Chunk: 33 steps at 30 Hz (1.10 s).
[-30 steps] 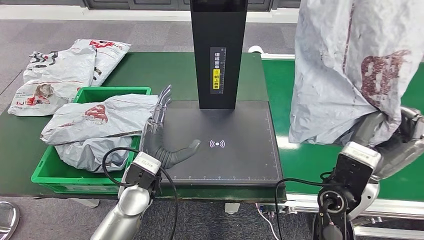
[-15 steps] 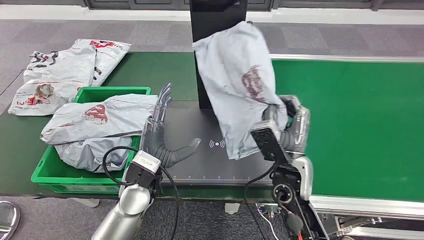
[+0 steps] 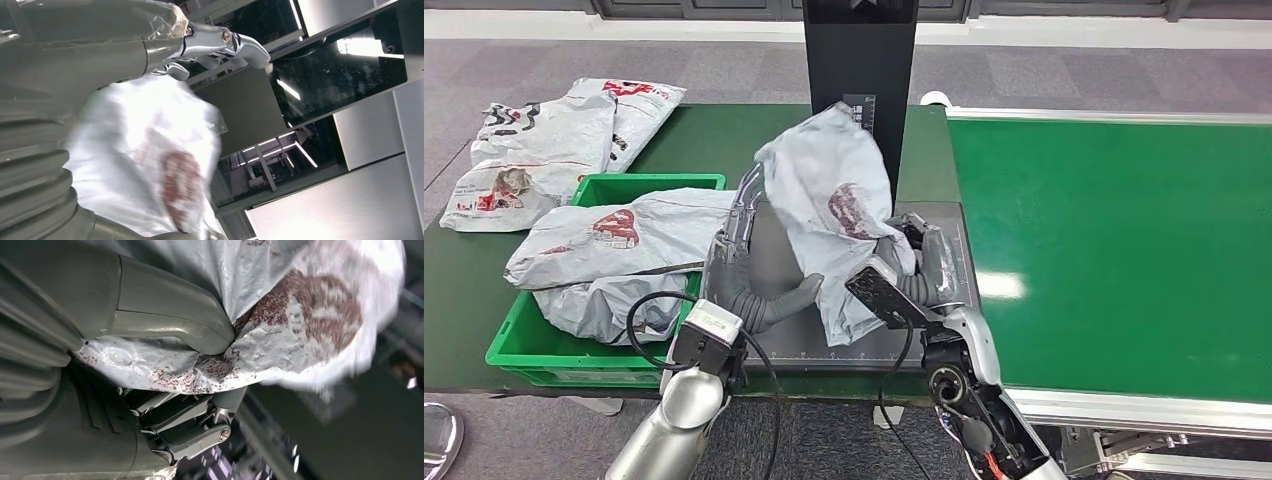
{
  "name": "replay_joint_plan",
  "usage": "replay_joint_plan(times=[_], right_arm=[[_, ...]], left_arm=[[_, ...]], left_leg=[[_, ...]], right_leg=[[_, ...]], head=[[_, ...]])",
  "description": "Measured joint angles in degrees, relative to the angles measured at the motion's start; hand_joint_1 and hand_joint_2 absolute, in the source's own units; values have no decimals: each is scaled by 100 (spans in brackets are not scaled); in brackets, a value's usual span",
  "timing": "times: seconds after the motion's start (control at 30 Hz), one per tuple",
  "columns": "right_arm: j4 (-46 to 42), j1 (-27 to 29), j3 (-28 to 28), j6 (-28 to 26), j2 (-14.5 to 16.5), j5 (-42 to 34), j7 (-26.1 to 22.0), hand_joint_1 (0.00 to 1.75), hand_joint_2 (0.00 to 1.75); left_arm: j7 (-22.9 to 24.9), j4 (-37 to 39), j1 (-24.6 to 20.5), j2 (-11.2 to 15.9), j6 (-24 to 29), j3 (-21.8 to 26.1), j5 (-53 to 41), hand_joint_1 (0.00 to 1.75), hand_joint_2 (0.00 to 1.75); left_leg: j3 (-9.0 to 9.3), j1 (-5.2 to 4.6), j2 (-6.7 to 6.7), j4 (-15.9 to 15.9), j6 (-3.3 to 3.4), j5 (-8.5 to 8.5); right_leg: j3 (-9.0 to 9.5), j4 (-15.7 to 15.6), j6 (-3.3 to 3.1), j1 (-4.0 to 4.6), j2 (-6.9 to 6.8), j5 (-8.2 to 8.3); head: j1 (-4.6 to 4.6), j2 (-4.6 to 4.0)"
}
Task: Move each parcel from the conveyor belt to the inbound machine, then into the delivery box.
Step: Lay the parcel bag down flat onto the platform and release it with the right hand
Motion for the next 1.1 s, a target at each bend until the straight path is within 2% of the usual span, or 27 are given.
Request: replay_joint_plan(times=[0.07, 0.1, 0.23, 0.5, 0.9, 1.1], right_arm=[[167, -77, 123, 126, 14, -94, -4, 17, 175], [231, -103, 178, 155, 17, -120, -5, 0, 175], [372, -149, 316, 49, 17, -170, 41, 0, 175], [371, -183, 302, -595, -21, -352, -71, 0, 175], [328, -184, 289, -690, -81, -373, -119, 0, 175], [27, -102, 187, -1164, -132, -485, -192, 0, 175]], left_arm=[[19, 0, -12, 0, 3, 0, 6, 0, 175], [24, 0, -18, 1, 5, 0, 9, 0, 175], [28, 0, -38, 9, 20, 0, 19, 0, 175], [30, 0, -46, 59, 97, 0, 1, 0, 175], [30, 0, -46, 94, 105, 0, -11, 0, 175], [38, -32, -16, 97, 169, 0, -75, 0, 175]], left_leg=[[0, 1, 0, 0, -1, 1], [0, 1, 0, 0, -1, 1], [0, 1, -1, 0, -1, 1], [0, -1, 0, 1, 0, 0], [1, -1, 1, 1, 0, 0], [1, -2, -1, 1, 0, 0]], right_leg=[[0, 0, 0, 1, 0, 0], [0, 0, 0, 1, 0, 0], [0, 0, 0, -1, 0, 0], [-1, 0, 0, -3, 1, 0], [-1, 0, -1, -2, 2, 1], [-2, 0, 0, -3, 1, 0]], head=[[0, 1], [0, 1], [0, 1], [0, 1], [0, 1], [0, 1]])
